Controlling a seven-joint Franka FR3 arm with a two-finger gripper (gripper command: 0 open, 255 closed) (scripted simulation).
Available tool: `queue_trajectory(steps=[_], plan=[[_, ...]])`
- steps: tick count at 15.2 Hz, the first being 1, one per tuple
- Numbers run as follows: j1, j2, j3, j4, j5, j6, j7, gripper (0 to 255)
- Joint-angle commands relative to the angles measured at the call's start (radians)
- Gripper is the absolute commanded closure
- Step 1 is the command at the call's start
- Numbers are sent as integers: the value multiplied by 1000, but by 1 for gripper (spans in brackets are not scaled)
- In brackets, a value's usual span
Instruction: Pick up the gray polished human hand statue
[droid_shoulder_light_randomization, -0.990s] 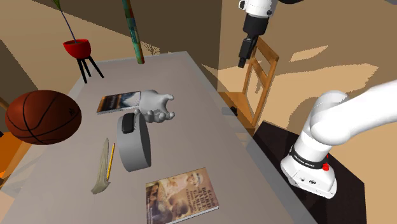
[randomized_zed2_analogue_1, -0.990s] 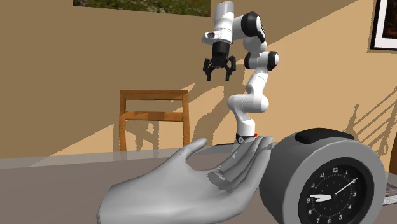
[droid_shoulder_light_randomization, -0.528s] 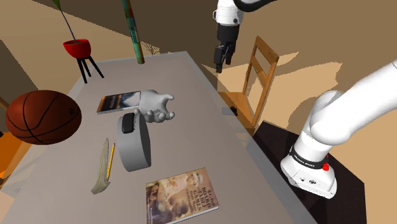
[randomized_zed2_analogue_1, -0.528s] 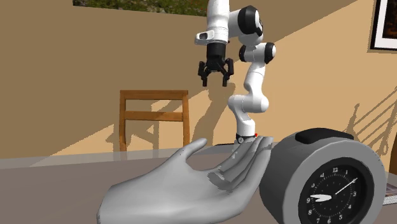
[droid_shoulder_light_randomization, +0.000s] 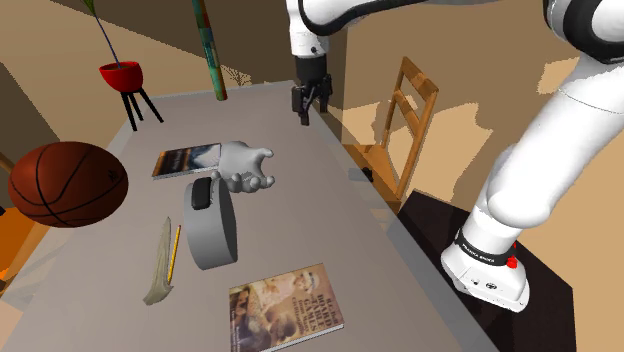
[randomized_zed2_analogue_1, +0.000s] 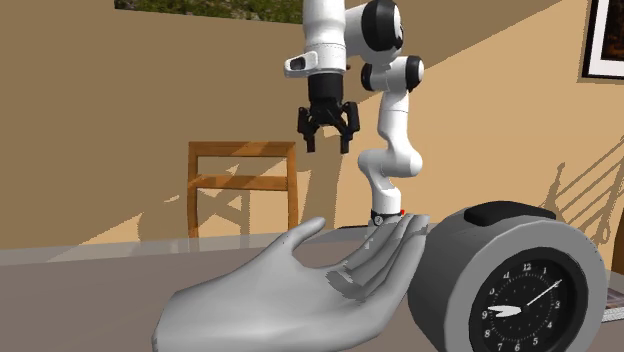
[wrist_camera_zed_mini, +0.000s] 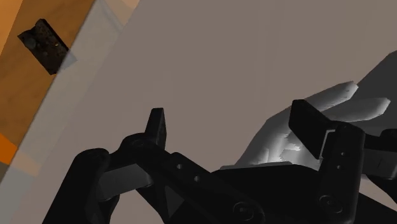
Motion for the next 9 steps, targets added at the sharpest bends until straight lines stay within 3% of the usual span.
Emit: queue_trajectory(steps=[1, 9], plan=[[3, 103, 12, 90, -10, -17, 37, 0], [46, 510, 26, 504, -50, -134, 160, 0]])
